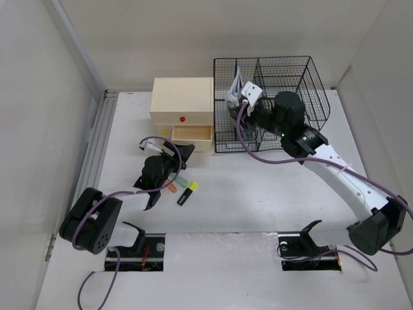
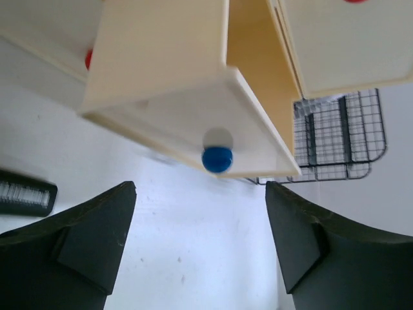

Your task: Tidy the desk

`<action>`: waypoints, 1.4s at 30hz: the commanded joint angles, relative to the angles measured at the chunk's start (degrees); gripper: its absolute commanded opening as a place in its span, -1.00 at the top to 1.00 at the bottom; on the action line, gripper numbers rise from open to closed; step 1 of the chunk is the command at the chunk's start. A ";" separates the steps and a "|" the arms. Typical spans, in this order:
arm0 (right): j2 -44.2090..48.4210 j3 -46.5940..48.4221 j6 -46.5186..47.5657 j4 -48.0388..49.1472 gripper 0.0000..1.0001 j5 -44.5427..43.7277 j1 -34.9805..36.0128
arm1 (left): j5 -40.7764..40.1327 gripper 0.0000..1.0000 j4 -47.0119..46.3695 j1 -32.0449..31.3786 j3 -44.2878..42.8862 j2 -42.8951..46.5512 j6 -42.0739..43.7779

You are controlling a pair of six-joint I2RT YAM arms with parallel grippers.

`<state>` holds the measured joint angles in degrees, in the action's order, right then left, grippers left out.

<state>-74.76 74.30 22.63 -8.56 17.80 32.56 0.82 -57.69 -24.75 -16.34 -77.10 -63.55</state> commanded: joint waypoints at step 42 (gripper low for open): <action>-37.37 13.14 44.87 -27.57 -0.05 9.09 28.87 | -29.19 -0.42 71.92 -8.38 -23.65 77.97 48.08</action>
<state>-110.34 83.31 64.79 -35.07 28.53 60.34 -20.69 14.50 -33.28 -38.94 -2.11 -14.35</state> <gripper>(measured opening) 0.525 0.707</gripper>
